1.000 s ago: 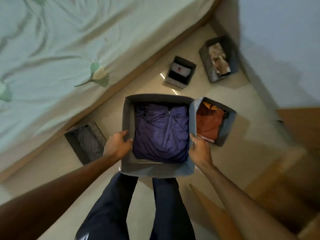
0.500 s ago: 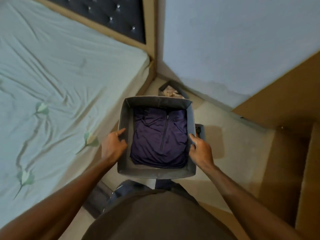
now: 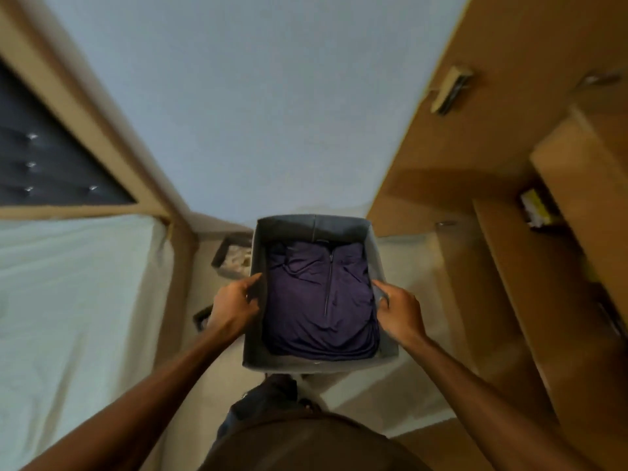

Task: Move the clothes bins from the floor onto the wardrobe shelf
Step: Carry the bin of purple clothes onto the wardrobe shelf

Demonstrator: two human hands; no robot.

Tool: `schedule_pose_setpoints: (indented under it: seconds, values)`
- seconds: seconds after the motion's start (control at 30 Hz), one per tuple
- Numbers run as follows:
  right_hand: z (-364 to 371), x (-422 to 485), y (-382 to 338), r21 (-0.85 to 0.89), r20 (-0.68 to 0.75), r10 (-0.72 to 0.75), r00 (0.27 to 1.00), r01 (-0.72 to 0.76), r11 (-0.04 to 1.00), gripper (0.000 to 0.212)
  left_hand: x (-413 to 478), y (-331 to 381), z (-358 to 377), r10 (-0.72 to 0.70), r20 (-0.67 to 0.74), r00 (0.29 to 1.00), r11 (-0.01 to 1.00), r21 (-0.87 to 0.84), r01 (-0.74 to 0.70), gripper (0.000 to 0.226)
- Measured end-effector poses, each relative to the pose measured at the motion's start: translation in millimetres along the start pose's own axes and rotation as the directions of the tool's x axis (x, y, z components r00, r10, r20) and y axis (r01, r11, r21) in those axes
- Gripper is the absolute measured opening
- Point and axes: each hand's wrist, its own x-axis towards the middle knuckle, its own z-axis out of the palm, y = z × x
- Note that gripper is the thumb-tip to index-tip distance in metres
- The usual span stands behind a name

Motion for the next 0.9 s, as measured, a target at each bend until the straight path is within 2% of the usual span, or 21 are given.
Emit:
schedule_pose_setpoints:
  seconds: [0.1, 0.2, 0.4, 0.5, 0.63, 0.77, 0.9]
  values:
    - [-35, 9, 19, 0.033, -0.098, 0.108, 0.989, -0.106, 0.994, 0.043, 52, 55, 3, 0.162, 0.098, 0.982, 0.981, 0.095, -0.171, 0.043]
    - [-77, 17, 37, 0.111, -0.232, 0.235, 0.944, -0.214, 0.97, 0.041, 92, 126, 11, 0.32, 0.202, 0.926, 0.93, 0.123, -0.348, 0.038]
    - [-180, 24, 71, 0.252, -0.468, 0.364, 0.805, -0.273, 0.928, 0.036, 136, 271, 44, 0.535, 0.21, 0.818, 0.828, 0.064, -0.558, 0.046]
    - [-233, 33, 91, 0.317, -0.548, 0.393, 0.738, -0.252, 0.914, 0.036, 150, 345, 65, 0.62, 0.2, 0.759, 0.77, 0.03, -0.637, 0.047]
    - [-300, 54, 145, 0.313, -0.634, 0.422, 0.648, -0.285, 0.906, 0.036, 160, 439, 100, 0.689, 0.194, 0.699, 0.713, -0.004, -0.701, 0.052]
    - [-353, 61, 196, 0.321, -0.669, 0.439, 0.599, -0.3, 0.898, 0.037, 159, 517, 137, 0.728, 0.218, 0.65, 0.667, -0.01, -0.745, 0.05]
    - [-396, 48, 248, 0.368, -0.682, 0.498, 0.535, -0.337, 0.867, 0.036, 154, 588, 191, 0.772, 0.258, 0.581, 0.62, -0.109, -0.777, 0.051]
